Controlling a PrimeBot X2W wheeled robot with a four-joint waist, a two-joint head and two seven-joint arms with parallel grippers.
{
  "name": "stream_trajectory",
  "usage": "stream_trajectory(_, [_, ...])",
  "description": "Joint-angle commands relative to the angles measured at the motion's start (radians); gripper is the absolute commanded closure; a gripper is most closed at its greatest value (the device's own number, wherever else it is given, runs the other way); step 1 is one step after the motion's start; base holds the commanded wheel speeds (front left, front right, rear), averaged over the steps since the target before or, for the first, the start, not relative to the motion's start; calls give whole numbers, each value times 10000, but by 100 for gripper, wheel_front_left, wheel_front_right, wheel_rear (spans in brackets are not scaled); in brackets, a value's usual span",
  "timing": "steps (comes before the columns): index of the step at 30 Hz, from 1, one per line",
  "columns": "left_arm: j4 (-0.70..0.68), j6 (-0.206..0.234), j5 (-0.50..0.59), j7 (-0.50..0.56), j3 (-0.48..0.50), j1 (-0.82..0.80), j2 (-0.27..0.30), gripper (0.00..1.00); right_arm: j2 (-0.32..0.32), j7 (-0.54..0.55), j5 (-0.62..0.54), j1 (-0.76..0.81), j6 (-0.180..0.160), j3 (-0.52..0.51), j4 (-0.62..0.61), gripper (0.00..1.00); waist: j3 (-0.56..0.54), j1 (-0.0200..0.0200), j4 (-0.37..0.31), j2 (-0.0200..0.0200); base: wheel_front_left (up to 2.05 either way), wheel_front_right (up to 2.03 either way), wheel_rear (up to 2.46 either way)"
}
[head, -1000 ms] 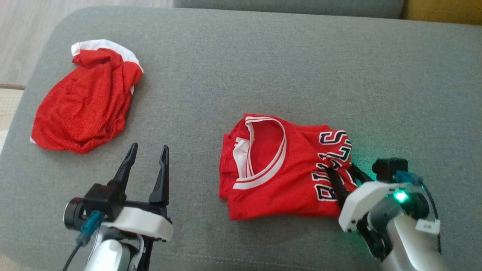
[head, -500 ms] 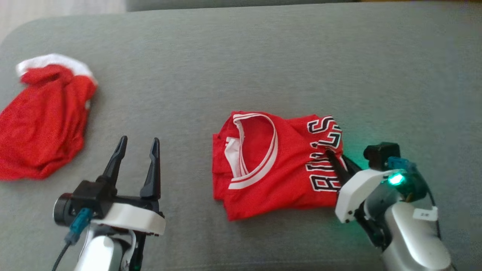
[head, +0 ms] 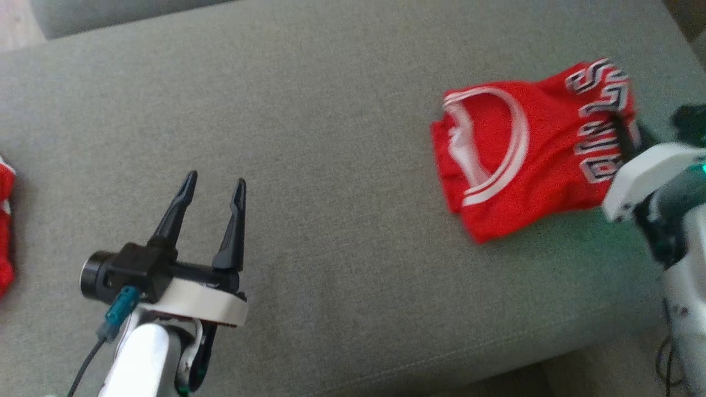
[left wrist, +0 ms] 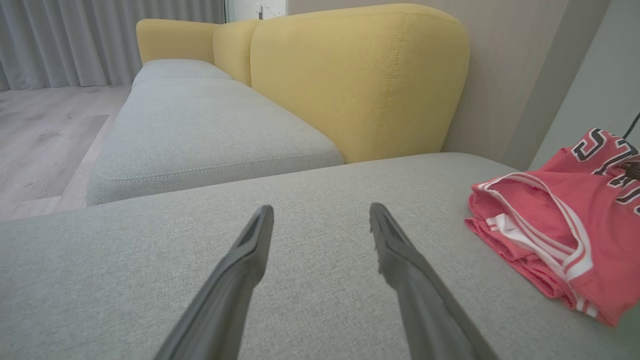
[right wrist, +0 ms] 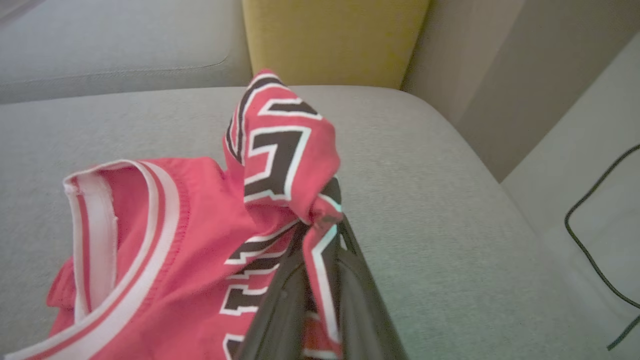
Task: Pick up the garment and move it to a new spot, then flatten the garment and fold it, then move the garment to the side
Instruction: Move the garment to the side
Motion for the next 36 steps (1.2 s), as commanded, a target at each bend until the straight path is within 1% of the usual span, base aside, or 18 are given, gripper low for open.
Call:
stream_trajectory(1, [-316, -11, 68, -121, 306, -402, 188, 0, -136, -177, 25, -482, 65, -19, -204, 100, 233, -1, -97, 0, 0, 0, 0])
stream_trajectory(5, [-319, -69, 108, -121, 235, -613, 175, 0, -404, -253, -72, -1034, 65, -704, 331, 100, 524, -1, 27, 0, 0, 0, 0])
stream_trajectory(13, [-396, -217, 149, -122, 219, -955, 216, 0, -530, -509, -345, -1753, 65, -1893, 1004, 100, 1146, -1, 229, 0, 0, 0, 0])
stream_trajectory(16, [-423, -271, 175, -122, 219, -1091, 236, 0, -508, -656, -419, -1961, 65, -2267, 1184, 100, 1387, -1, 298, 0, 0, 0, 0])
stream_trajectory(26, [-438, -461, 217, -122, 245, -1521, 290, 0, -217, -948, -1416, -2355, 65, -3298, 1542, 100, 2128, -1, 492, 0, 0, 0, 0])
stream_trajectory(27, [-432, -480, 218, -122, 242, -1555, 288, 0, -183, -975, -1569, -2344, 65, -3413, 1574, 66, 2178, -1, 511, 0, 0, 0, 0])
stream_trajectory(28, [-422, -494, 220, -122, 244, -1582, 283, 0, -88, -1026, -1729, -2307, 65, -3542, 1556, 25, 2209, -1, 523, 0, 0, 0, 0])
stream_trajectory(29, [-405, -501, 220, -122, 249, -1594, 276, 0, 41, -1034, -1879, -2253, 65, -3701, 1537, 0, 2223, -1, 525, 0, 0, 0, 0])
stream_trajectory(31, [-378, -509, 219, -122, 261, -1608, 256, 0, 202, -1173, -2154, -2143, 65, -4050, 1470, 0, 2241, -1, 535, 0, 0, 0, 0])
stream_trajectory(36, [-256, -531, 195, -122, 318, -1500, 222, 0, 846, -1470, -2770, -1611, 65, -4900, 1092, 0, 2003, -1, 523, 0, 0, 0, 0])
